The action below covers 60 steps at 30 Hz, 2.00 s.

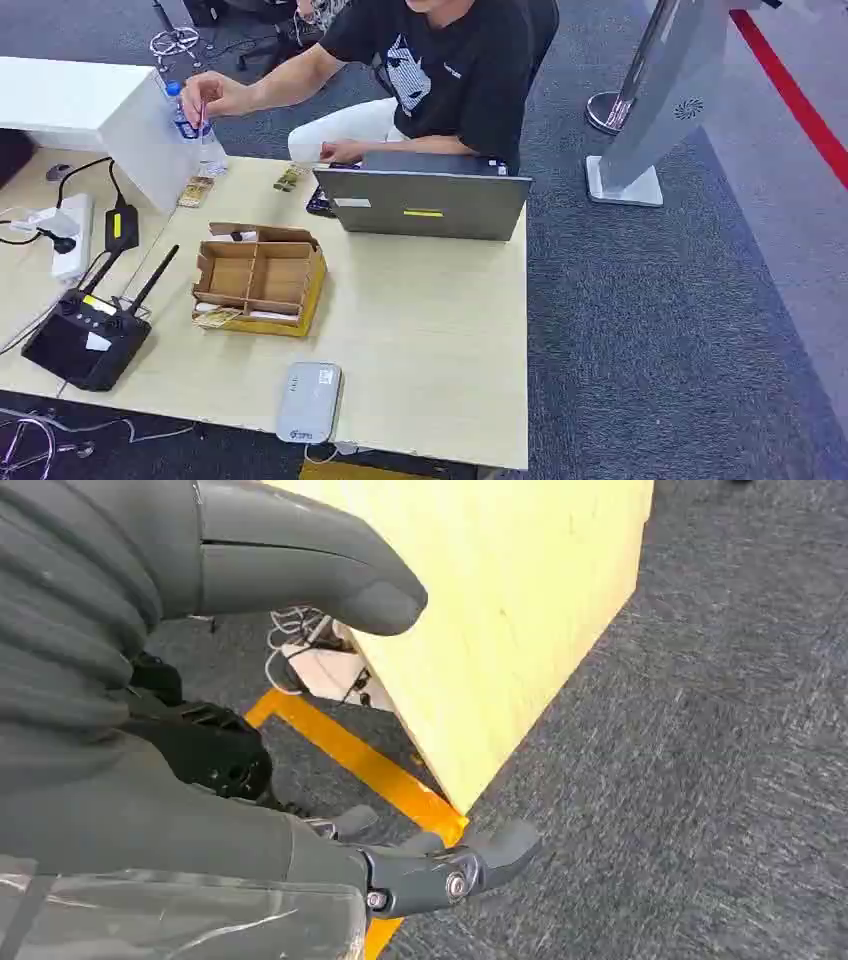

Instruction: Pass the card to the sensor for recognition and then transmit it.

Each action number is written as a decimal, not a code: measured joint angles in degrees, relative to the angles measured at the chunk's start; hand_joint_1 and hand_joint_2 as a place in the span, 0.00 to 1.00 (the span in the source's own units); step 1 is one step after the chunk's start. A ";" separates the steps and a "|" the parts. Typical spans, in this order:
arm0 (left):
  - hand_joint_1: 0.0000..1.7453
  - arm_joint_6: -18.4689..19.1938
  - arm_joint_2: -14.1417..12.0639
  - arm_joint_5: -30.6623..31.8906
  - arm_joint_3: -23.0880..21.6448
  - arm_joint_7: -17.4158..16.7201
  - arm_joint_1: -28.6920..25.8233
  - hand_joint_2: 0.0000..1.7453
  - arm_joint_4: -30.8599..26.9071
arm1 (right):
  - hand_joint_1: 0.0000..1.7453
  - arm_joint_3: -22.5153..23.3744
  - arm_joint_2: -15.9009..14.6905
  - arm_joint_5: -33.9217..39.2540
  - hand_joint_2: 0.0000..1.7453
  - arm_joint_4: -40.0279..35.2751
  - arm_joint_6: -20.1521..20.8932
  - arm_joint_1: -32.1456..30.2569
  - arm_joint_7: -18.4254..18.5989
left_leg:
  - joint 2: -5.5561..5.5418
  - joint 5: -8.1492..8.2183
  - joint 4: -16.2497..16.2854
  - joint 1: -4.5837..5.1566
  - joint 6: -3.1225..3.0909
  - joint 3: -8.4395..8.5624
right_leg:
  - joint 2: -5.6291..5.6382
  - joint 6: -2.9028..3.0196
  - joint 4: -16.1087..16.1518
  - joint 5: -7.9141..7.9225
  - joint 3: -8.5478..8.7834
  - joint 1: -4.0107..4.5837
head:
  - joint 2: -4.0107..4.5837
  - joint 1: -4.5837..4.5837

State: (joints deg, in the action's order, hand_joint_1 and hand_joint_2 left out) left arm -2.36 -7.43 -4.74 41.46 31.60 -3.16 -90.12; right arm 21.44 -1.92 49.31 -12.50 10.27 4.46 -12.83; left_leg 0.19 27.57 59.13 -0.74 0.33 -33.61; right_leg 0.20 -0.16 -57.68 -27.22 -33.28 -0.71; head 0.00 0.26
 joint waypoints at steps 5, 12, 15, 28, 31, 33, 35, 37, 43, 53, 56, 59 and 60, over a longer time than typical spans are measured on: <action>0.00 -1.74 -3.88 9.12 -3.99 -0.94 1.42 1.00 -2.95 | 0.00 0.00 0.00 -0.96 1.00 0.07 0.85 0.22 0.00 | 0.01 0.00 0.00 0.00 0.00 0.00 | 0.01 0.03 0.00 0.02 -0.01 0.00 | 0.00 -0.02; 0.00 -3.56 -8.62 20.78 -11.04 -2.69 5.29 1.00 -4.46 | 0.00 0.00 0.20 -1.99 1.00 0.15 1.53 0.58 0.26 | 0.02 -0.01 0.01 0.00 0.01 0.01 | 0.01 0.04 0.00 0.05 -0.01 0.00 | 0.00 -0.02; 0.00 -4.54 -10.73 26.21 -14.46 -3.56 7.39 1.00 -4.50 | 0.00 0.00 0.37 -2.38 1.00 0.15 1.92 0.65 0.63 | 0.02 -0.02 0.02 0.00 0.03 0.01 | 0.01 0.04 0.00 0.06 -0.02 0.00 | 0.00 0.00; 0.00 -11.78 -24.03 72.07 -39.89 -14.34 24.84 1.00 -2.31 | 0.00 0.35 1.01 -5.57 1.00 0.61 1.99 1.89 3.34 | 0.06 -0.19 0.15 -0.15 0.12 -0.14 | 0.01 0.20 -0.08 0.25 -0.11 0.17 | 0.00 -0.11; 0.00 -11.89 -26.30 72.07 -43.67 -14.93 26.59 1.00 -1.22 | 0.00 0.55 1.20 -5.55 1.00 0.74 1.79 1.55 3.69 | 0.27 -0.18 0.17 -0.21 0.13 -0.21 | 0.21 0.28 -0.08 0.32 -0.29 0.18 | 0.00 -0.11; 0.00 -11.93 -27.24 71.38 -45.32 -15.17 27.58 1.00 -0.44 | 0.00 0.70 1.22 -5.31 1.00 0.87 1.55 1.46 3.69 | 0.22 -0.18 0.16 -0.20 0.14 -0.20 | 0.17 0.28 -0.08 0.31 -0.28 0.18 | 0.00 -0.11; 0.00 -11.93 -27.92 70.90 -46.31 -15.21 28.04 1.00 0.22 | 0.00 0.83 1.31 -4.96 1.00 0.94 0.87 1.47 3.63 | 0.22 -0.18 0.16 -0.22 0.14 -0.21 | 0.17 0.29 -0.08 0.31 -0.29 0.18 | 0.00 -0.09; 0.00 -11.91 -28.61 70.29 -47.20 -15.34 28.52 1.00 1.03 | 0.00 1.14 1.31 -4.79 1.00 1.01 -0.09 1.40 3.39 | 0.22 -0.18 0.14 -0.23 0.14 -0.21 | 0.17 0.29 -0.08 0.30 -0.29 0.19 | 0.00 -0.13; 0.00 -11.91 -29.93 69.67 -48.32 -15.39 28.79 1.00 2.27 | 0.00 1.92 1.33 -4.74 1.00 1.16 -0.35 1.09 3.17 | 0.22 -0.18 0.14 -0.23 0.14 -0.21 | 0.18 0.29 -0.08 0.30 -0.29 0.19 | 0.00 -0.11; 0.00 -11.91 -30.65 69.61 -49.61 -15.41 28.95 1.00 2.91 | 0.00 2.05 1.33 -4.74 1.00 1.16 -0.50 1.04 3.15 | 0.21 -0.18 0.14 -0.23 0.14 -0.21 | 0.17 0.29 -0.08 0.31 -0.28 0.19 | 0.00 -0.11; 1.00 -11.85 -30.67 69.30 -49.85 -15.43 28.93 1.00 2.91 | 0.00 2.12 1.36 -4.72 1.00 1.18 -0.57 0.99 3.15 | 0.21 -0.18 0.14 -0.23 0.14 -0.22 | 0.16 0.29 -0.08 0.31 -0.28 0.19 | 0.00 -0.11; 1.00 -11.50 -30.82 68.65 -49.92 -15.43 28.92 1.00 2.93 | 0.00 2.21 1.36 -4.74 1.00 1.18 -0.57 0.89 3.15 | 0.20 -0.18 0.14 -0.23 0.14 -0.23 | 0.16 0.29 -0.08 0.31 -0.28 0.19 | 0.00 -0.11; 1.00 -11.45 -30.95 68.56 -49.98 -15.43 28.92 1.00 2.93 | 0.00 2.27 1.36 -4.74 1.00 1.18 -0.59 0.85 3.17 | 0.20 -0.18 0.14 -0.23 0.14 -0.23 | 0.16 0.29 -0.08 0.31 -0.28 0.19 | 0.00 -0.11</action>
State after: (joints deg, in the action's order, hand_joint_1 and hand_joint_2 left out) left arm -13.81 -38.38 63.82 -8.52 16.17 25.76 -87.19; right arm 23.72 -0.57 44.57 -11.32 9.68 5.30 -9.66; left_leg 0.38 27.38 59.27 -0.97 0.47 -33.84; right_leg 0.37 0.12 -57.76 -26.92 -33.56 -0.51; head 0.00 0.15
